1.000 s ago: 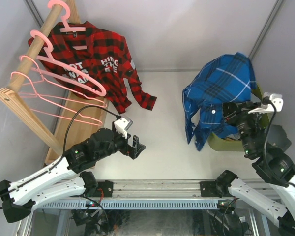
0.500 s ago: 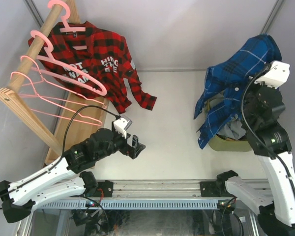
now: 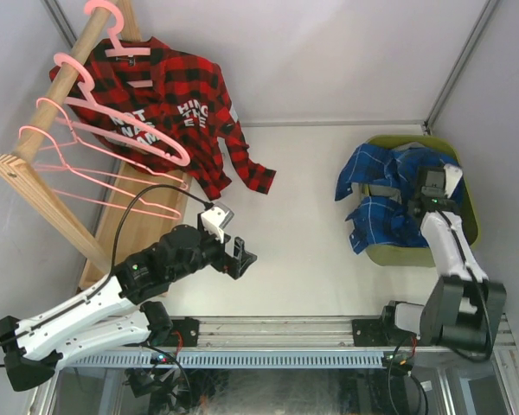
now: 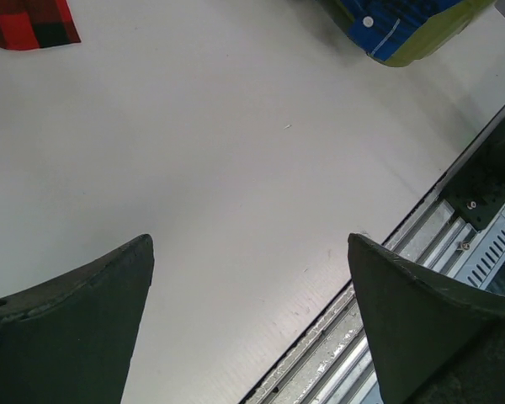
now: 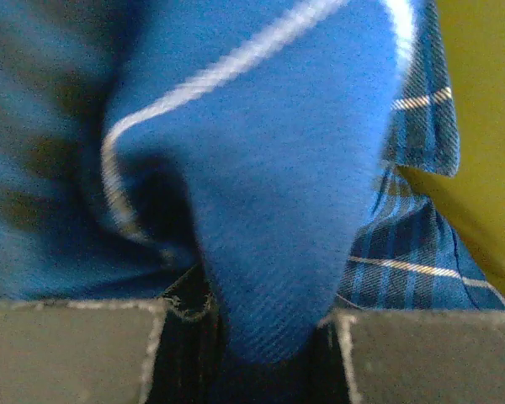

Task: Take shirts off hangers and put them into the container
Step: Place the shirt in the bin.

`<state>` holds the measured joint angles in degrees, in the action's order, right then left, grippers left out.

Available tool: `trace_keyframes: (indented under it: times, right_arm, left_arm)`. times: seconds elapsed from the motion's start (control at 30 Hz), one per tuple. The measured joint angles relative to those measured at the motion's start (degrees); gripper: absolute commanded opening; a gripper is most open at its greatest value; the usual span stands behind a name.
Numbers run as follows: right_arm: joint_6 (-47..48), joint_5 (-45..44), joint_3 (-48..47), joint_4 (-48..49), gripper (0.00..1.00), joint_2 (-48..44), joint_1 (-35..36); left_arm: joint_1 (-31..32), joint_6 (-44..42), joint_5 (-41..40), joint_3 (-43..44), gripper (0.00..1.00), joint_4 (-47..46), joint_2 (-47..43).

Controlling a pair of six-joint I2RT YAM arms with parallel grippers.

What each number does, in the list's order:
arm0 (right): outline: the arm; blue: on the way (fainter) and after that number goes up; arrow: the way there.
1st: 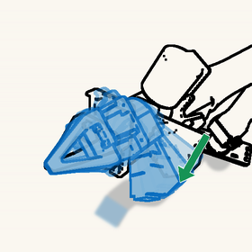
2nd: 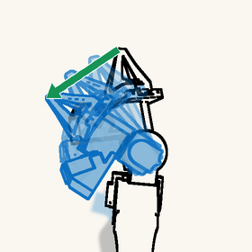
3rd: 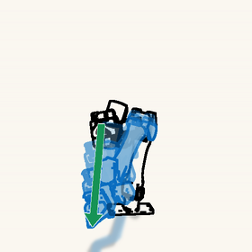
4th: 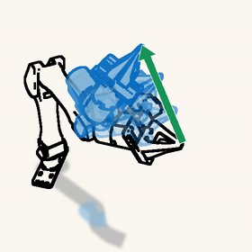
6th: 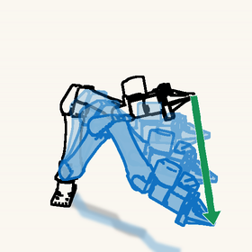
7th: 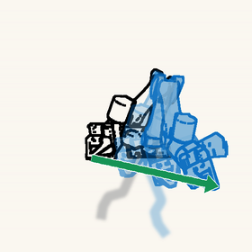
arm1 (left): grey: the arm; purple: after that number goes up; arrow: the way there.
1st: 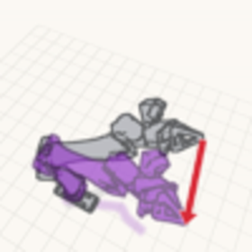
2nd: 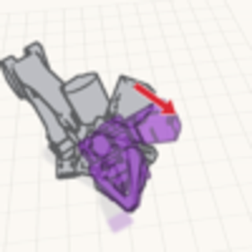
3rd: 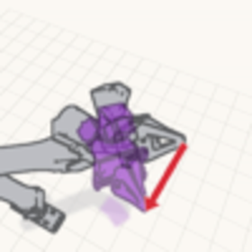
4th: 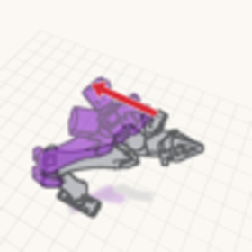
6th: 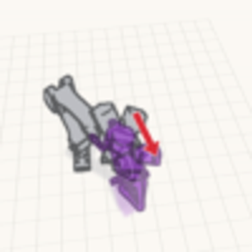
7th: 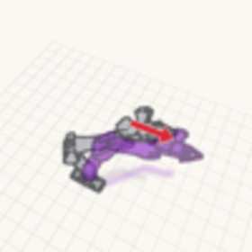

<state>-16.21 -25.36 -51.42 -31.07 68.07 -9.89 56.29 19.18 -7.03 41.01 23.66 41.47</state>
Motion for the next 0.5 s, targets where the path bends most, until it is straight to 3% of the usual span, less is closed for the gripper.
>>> trace_keyframes:
  times: [0.1,0.23,0.5]
  right_arm:
    - [-1.77,1.09,4.31,2.86,0.12,6.43,-0.17]
    - [-2.99,1.05,4.63,4.00,0.26,6.60,-0.26]
    - [-2.89,2.19,1.51,-2.03,0.70,-4.13,-0.24]
  left_arm:
    - [0.00,0.20,0.11,0.00,1.00,-0.13,0.15]
    - [0.00,0.26,0.11,0.00,1.00,-0.26,0.11]
    - [0.00,0.31,0.11,0.00,1.00,-0.33,0.11]
